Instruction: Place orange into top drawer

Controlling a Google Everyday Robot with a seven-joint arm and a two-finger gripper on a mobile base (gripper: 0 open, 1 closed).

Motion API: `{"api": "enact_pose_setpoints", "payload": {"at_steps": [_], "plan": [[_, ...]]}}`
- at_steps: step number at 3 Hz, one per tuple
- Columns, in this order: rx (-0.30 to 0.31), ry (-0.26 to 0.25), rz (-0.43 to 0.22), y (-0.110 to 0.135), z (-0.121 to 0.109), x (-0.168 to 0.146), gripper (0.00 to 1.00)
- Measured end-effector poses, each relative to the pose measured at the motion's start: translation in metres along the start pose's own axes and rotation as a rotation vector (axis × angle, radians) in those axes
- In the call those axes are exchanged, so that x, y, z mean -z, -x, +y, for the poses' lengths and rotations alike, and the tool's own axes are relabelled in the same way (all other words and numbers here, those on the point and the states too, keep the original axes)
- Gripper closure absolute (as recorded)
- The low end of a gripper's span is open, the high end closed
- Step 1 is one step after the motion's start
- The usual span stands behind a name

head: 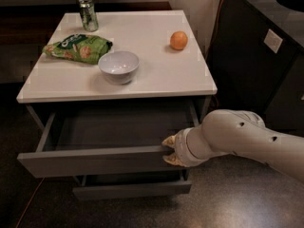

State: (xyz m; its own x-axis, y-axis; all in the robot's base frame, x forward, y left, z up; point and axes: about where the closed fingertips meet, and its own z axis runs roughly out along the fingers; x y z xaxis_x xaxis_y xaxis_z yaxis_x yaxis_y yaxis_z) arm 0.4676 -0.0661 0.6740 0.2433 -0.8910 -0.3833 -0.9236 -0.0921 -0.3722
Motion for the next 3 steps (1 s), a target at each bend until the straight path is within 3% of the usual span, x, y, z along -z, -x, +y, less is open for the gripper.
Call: {"api": "enact_pose_setpoints", "payload": {"at_steps": [2,3], "plan": [[0.000,0.000,0.000,0.0000,0.0000,0.0001,0.53],[0.000,0.000,0.000,0.0001,0.0001,0.0001,0.21]]}}
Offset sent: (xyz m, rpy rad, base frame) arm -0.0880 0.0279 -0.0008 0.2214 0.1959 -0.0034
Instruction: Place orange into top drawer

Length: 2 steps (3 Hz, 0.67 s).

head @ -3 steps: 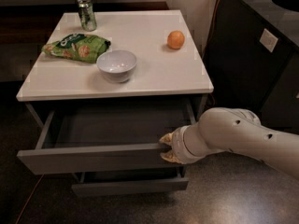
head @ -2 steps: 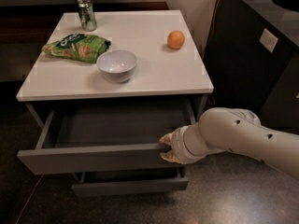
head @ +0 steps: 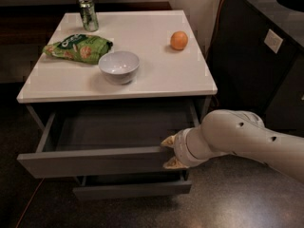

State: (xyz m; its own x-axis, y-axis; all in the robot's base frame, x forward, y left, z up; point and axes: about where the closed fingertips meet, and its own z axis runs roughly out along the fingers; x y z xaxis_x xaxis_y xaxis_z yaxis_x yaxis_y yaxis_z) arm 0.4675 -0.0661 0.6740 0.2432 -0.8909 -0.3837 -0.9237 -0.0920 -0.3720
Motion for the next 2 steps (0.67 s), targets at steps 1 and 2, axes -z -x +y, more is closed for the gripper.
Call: {"api": "enact_pose_setpoints", "payload": {"at_steps": [1,2], "plan": [[0.000,0.000,0.000,0.000,0.000,0.000,0.01],[-0.056,0.057,-0.057,0.008,0.017,-0.004,0.00]]}}
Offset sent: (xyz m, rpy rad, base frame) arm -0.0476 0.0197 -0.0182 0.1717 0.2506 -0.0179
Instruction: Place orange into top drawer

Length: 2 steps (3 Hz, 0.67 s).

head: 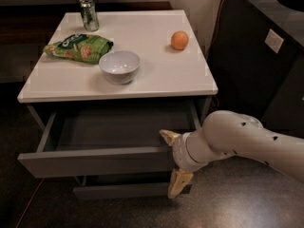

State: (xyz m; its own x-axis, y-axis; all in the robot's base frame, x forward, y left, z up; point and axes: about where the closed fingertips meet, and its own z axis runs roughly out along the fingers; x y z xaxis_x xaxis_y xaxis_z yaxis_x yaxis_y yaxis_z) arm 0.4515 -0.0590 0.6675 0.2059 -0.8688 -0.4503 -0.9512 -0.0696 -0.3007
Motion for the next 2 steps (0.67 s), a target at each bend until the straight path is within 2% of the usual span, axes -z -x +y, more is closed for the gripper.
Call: {"api": "enact_pose_setpoints", "payload": {"at_steps": [1,2], "plan": [[-0.053,0.059,-0.035,0.004,0.016,-0.006,0.00],[-0.104,0.097,-0.055,0.004,0.029,-0.008,0.26]]}}
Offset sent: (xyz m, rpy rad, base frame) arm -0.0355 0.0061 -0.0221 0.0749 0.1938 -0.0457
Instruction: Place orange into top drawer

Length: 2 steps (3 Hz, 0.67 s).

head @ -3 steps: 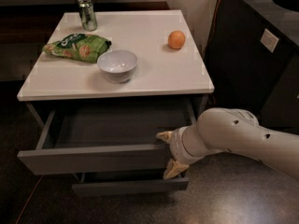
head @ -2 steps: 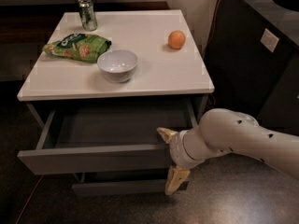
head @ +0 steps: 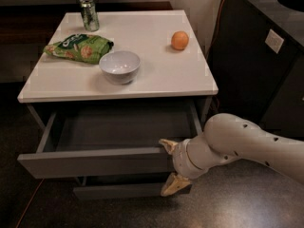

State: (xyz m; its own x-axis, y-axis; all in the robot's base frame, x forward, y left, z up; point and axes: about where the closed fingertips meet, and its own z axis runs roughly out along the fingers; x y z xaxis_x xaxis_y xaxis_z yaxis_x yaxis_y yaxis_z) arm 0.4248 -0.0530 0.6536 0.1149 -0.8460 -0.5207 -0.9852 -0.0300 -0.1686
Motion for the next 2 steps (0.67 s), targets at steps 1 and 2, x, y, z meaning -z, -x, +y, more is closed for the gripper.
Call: {"api": "enact_pose_setpoints", "payload": {"at_steps": [1,2], "plan": [[-0.022,0.002,-0.013,0.0006,0.0049,0.0040,0.57],[-0.022,0.002,-0.013,0.0018,0.0045,0.0059,0.80]]}}
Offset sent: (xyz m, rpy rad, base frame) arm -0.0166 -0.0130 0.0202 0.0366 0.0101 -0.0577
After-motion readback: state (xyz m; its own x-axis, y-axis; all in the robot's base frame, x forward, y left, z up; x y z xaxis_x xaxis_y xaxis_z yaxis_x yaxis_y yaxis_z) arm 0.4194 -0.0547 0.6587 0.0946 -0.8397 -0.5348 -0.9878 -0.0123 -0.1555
